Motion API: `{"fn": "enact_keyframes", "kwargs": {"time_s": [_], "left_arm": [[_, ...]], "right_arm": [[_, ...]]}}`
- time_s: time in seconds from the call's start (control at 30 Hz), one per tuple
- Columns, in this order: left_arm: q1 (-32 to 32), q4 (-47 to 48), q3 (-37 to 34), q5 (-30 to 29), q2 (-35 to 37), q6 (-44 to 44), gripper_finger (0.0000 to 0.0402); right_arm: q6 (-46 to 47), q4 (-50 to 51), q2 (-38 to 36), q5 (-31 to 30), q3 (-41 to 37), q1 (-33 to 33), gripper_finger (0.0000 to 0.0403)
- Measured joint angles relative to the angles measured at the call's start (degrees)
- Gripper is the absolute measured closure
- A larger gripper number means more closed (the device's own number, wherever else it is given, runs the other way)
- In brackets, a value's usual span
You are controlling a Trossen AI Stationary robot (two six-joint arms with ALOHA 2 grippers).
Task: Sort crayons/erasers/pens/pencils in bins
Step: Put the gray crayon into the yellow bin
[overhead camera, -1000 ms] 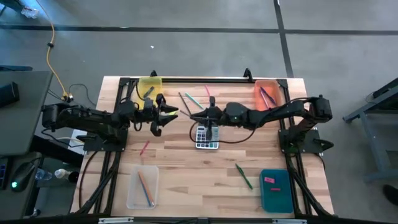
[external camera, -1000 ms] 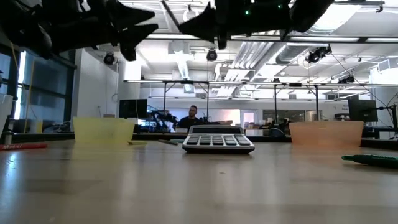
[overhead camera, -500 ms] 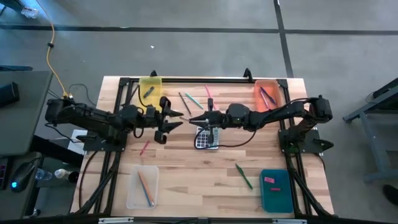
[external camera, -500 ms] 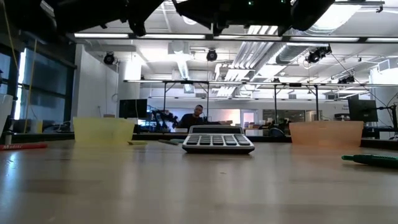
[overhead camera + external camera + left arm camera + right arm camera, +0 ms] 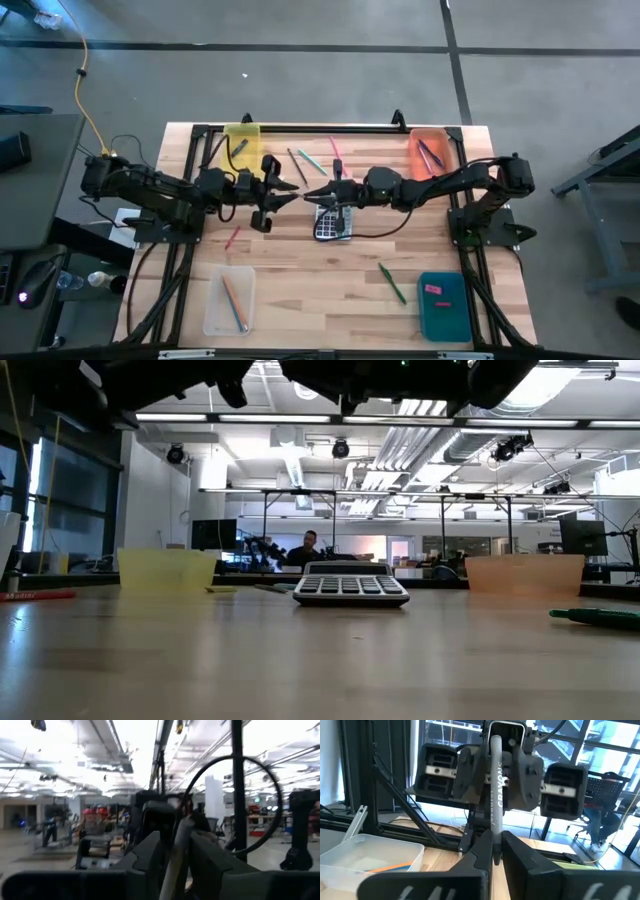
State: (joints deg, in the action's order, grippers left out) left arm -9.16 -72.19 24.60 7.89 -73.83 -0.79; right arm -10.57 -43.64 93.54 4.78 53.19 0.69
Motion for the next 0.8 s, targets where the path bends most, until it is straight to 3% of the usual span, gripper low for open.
{"fn": "enact_keyframes", "kwargs": {"time_s": [0.27, 0.57, 0.8], "left_arm": [[0.3, -0.9, 0.0, 0.3, -0.1, 2.8, 0.0391], [0.6, -0.8, 0.0, 0.4, 0.2, 3.4, 0.0391], [-1.2, 8.0, 0.0, 0.1, 6.8, 6.3, 0.0392]], "right_arm": [[-1.3, 1.0, 0.0, 0.2, 0.0, 0.0, 0.0377], [-0.1, 2.1, 0.0, -0.3, 0.0, 0.0, 0.0263], [-5.0, 13.4, -3.7, -9.9, 0.0, -0.1, 0.0189]]}}
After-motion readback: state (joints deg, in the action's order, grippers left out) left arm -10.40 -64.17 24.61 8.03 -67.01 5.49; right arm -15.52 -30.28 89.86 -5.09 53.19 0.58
